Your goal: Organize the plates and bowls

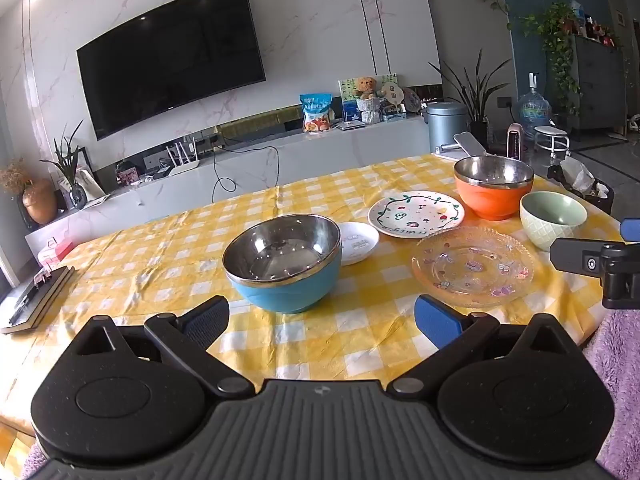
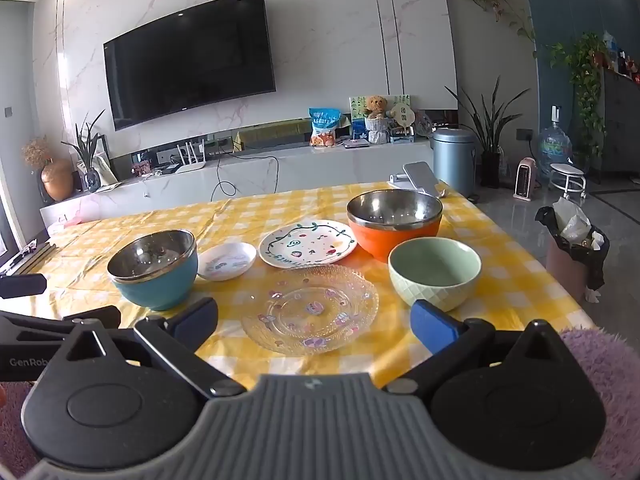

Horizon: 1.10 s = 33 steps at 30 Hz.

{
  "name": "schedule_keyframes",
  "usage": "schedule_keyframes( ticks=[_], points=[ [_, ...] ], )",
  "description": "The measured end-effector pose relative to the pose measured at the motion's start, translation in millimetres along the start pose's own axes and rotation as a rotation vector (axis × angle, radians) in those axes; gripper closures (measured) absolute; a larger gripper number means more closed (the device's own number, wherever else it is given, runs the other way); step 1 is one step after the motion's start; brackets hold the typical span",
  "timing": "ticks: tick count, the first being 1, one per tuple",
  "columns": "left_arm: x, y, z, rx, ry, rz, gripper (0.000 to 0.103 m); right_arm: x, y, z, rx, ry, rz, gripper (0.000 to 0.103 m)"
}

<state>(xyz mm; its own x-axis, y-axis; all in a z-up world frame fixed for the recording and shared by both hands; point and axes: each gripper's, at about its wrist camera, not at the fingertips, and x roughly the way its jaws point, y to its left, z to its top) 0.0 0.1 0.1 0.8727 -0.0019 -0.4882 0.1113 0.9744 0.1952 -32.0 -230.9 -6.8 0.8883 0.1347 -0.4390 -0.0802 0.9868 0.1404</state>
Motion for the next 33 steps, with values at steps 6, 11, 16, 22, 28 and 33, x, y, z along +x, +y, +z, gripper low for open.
schedule_keyframes(
  ticks=[6,11,16,22,28,33],
  points=[
    [-0.7,1.3,-0.1,-0.001,0.001,0.000,0.000,0.9,-0.1,-0.1,0.000,0.003,0.000,0.003],
    [0.0,0.0,-0.2,0.004,0.002,0.002,0.000,-0.1,0.7,-0.1,-0.001,0.005,0.000,0.003],
    [0.1,0.1,-0.2,0.005,0.003,0.003,0.000,2.3,0.2,-0.5,-0.001,0.010,-0.002,0.003],
    [0.1,0.0,-0.1,0.006,0.004,0.002,0.000,2.7,0.6,-0.2,-0.001,0.014,-0.003,0.003],
    [0.2,0.1,-0.1,0.006,0.005,0.001,0.000,3.0,0.5,0.1,0.000,0.017,-0.003,0.003],
    [0.3,0.0,0.0,0.006,0.006,0.002,0.000,3.5,0.5,0.2,0.000,0.017,-0.004,0.003]
  ],
)
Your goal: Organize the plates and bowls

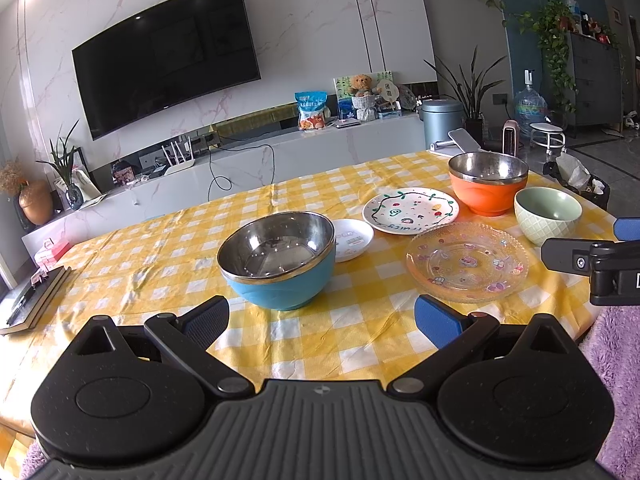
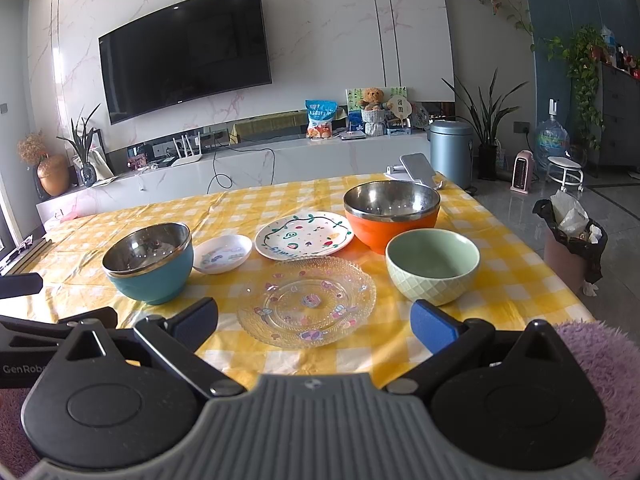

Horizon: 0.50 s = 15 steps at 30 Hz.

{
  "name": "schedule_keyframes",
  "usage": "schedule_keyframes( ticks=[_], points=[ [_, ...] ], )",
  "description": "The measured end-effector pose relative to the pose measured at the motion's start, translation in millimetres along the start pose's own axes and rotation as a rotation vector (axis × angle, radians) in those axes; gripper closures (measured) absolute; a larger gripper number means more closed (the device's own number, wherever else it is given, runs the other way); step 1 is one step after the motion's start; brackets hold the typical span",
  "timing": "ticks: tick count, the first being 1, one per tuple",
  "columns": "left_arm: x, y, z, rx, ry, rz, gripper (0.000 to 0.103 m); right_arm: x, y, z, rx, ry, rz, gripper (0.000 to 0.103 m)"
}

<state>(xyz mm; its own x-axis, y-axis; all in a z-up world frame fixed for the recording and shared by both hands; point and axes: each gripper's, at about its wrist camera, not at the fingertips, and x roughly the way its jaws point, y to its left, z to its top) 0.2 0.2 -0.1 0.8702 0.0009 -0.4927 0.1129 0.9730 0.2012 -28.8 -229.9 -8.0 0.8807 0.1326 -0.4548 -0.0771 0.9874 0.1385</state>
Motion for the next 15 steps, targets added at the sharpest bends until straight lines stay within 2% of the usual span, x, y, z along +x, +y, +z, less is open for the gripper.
schedule_keyframes(
  ticks=[15],
  points=[
    [0.2,0.0,0.1,0.000,0.001,0.000,0.000,-0.1,0.3,0.1,0.000,0.004,-0.001,0.003]
  ],
)
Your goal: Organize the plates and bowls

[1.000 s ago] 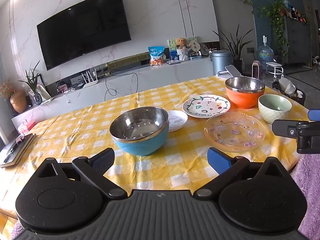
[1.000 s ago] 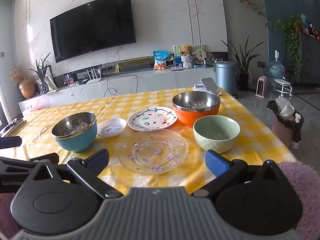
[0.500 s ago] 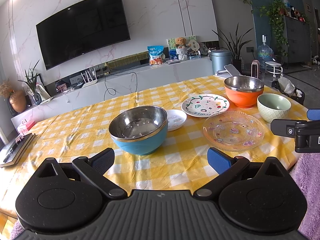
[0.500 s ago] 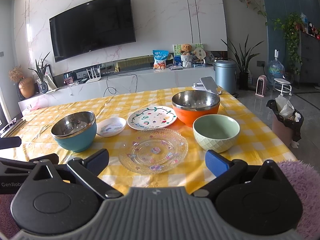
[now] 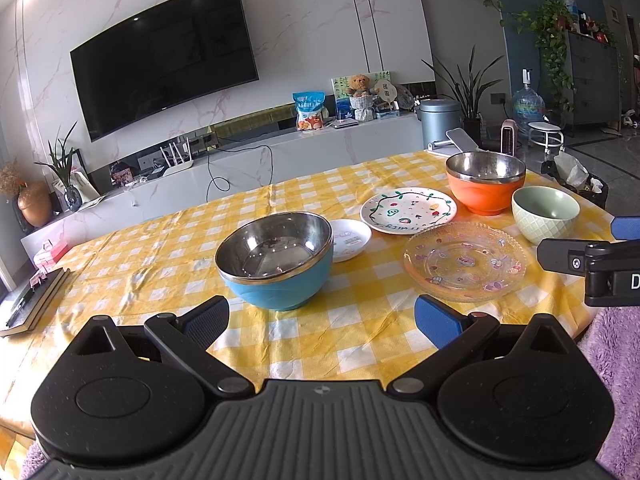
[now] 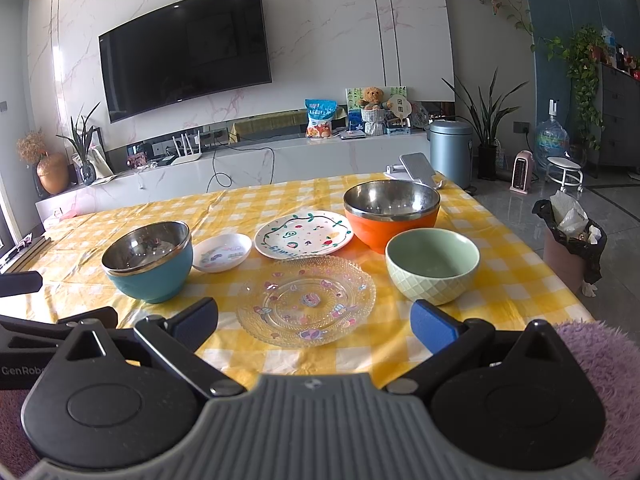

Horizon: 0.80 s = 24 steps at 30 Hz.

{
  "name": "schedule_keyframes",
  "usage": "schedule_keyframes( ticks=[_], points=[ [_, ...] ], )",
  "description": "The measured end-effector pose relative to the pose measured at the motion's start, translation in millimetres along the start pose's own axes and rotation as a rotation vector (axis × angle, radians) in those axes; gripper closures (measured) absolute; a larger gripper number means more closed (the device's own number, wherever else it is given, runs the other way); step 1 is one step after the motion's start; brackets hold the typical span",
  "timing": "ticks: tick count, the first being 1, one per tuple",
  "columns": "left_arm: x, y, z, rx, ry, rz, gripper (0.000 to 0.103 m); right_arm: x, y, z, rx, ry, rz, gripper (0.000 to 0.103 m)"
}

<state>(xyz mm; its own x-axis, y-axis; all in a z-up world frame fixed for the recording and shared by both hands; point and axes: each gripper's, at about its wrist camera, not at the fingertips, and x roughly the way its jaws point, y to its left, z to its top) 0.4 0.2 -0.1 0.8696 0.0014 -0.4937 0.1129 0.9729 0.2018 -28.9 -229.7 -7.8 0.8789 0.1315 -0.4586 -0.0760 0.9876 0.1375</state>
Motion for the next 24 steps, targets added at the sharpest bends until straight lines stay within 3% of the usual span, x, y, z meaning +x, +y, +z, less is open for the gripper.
schedule_keyframes(
  ticks=[24],
  points=[
    [-4,-11,0,-0.003,0.001,-0.001,0.000,4,-5,-11,-0.009,0.008,-0.006,0.003]
  ],
)
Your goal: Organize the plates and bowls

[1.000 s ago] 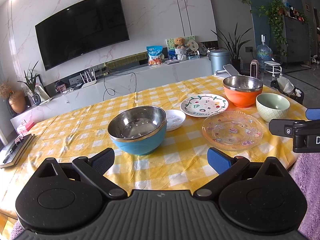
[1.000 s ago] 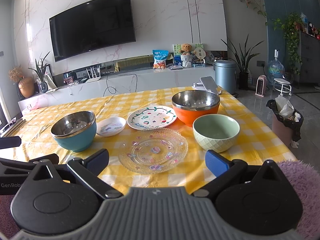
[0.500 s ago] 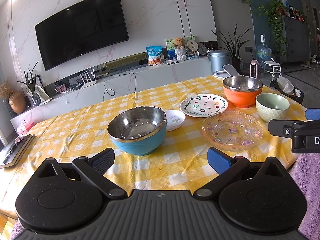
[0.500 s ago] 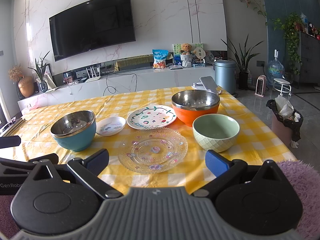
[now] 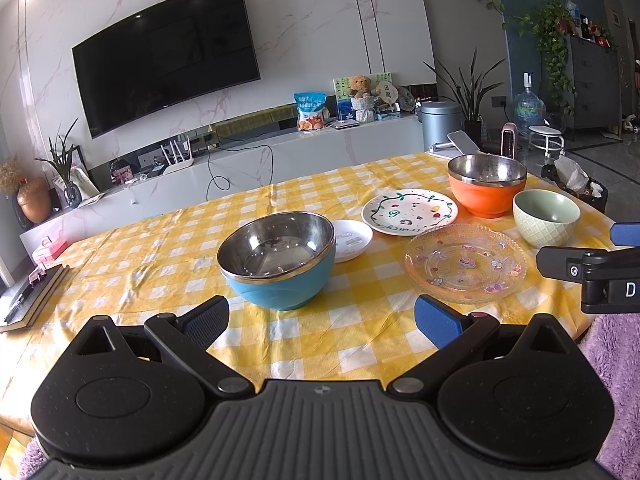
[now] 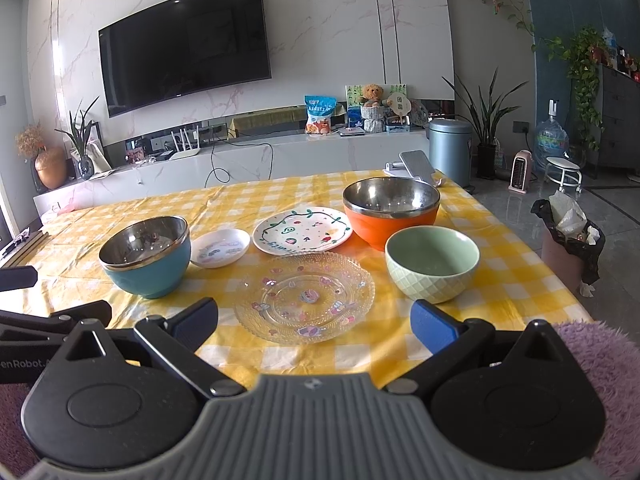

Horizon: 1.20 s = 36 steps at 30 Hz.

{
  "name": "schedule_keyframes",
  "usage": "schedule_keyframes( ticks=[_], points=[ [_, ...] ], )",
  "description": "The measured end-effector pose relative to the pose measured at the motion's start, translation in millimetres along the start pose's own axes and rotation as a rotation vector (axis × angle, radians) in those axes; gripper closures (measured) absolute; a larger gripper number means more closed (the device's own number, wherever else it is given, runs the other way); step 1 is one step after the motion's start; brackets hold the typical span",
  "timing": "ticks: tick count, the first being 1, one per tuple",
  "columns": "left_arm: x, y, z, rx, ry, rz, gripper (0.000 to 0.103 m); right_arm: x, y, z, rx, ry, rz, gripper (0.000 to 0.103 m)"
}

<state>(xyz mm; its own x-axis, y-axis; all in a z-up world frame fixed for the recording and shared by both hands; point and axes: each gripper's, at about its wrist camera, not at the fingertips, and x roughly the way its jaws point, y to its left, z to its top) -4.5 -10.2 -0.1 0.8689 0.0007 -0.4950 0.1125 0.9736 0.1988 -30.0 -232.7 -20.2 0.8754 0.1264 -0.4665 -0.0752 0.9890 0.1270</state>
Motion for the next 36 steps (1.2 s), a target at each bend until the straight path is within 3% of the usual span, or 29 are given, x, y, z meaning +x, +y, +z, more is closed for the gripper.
schedule_keyframes(
  ticks=[28,32,36],
  points=[
    [-5,3,-6,-0.015,0.004,-0.006,0.000,2,8,6,-0.038,0.044,-0.013,0.003],
    [-1,19,-1,-0.074,0.008,-0.001,0.000,6,13,11,-0.050,0.061,0.000,0.003],
    [4,38,5,-0.162,0.021,-0.056,0.000,16,21,19,-0.041,0.081,0.001,0.003]
  ],
)
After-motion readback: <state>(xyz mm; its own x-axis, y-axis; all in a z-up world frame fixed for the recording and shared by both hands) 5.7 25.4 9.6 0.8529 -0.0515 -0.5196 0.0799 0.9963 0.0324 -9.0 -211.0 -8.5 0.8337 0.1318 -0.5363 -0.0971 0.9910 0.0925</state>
